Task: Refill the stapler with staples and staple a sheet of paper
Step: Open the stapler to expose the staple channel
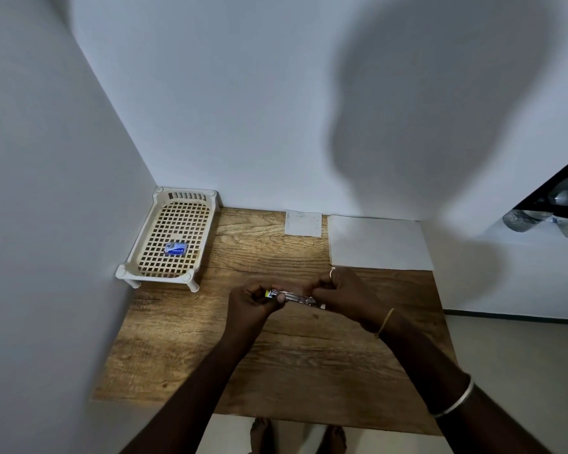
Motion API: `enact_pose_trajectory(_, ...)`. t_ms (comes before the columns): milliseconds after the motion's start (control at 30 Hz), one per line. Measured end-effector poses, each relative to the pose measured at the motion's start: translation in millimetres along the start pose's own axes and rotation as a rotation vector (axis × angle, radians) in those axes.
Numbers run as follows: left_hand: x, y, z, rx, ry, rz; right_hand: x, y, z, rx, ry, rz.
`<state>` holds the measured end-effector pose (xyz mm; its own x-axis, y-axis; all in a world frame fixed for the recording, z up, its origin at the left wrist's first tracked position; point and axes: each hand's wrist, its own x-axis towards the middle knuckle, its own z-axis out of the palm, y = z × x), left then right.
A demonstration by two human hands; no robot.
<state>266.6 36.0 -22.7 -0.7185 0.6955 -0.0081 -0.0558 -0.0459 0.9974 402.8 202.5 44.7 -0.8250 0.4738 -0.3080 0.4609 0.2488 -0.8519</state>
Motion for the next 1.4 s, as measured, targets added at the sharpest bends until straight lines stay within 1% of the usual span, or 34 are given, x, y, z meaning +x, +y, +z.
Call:
enact_pose_trajectory(67, -1.3, -3.2, -0.7, 0.022, -0.014, 0.003, -0.3, 5.0, 0.3, -0.036, -0.023, 0.013)
enact_pose_trajectory(200, -4.3, -12.9, -1.9, 0.005, 0.019, -0.034, -0.6, 18.3, -1.4, -0.097, -0.032, 0.054)
enact_pose_trajectory(300, -7.2, -23.0, -3.3, 0.065, -0.013, -0.022, -1.9, 32.6, -2.8, -0.134, -0.024, 0.047)
enact_pose_trajectory(400, -6.8, -32.2, -6.8, 0.101, 0.004, -0.069, -1.8, 49.1, -0.4, -0.07, 0.005, 0.059)
enact_pose_trajectory(500, -5.3, -41.1, -9.8, 0.141, 0.008, -0.131, -1.4, 65.4, 2.6, -0.011, -0.013, 0.094)
enact_pose_trajectory(667, -4.7, -52.3, -13.6, 0.241, 0.007, -0.181, 0.0, 85.4, 7.2, -0.019, 0.008, 0.108)
enact_pose_trajectory(900, 0.6, -62.1, -13.8, 0.64, -0.107, -0.031, 2.3, 102.6, 14.4, -0.103, 0.147, 0.163)
enact_pose_trajectory(967, 3.3, -63.5, -14.1, 0.756, -0.121, 0.038, 2.2, 104.9, 15.4, -0.107, 0.177, 0.172)
enact_pose_trajectory(1067, 5.5, -63.9, -11.7, 0.866, -0.157, 0.107, 1.6, 107.0, 17.3, -0.116, 0.193, 0.19)
enact_pose_trajectory(1200, 7.6, -65.7, -8.5, 0.91, -0.186, 0.132, 2.7, 109.5, 19.8, -0.16, 0.22, 0.189)
enact_pose_trajectory(1400, 9.3, -69.7, -7.8, 0.878, -0.218, 0.108, 6.0, 111.7, 23.5, -0.233, 0.252, 0.182)
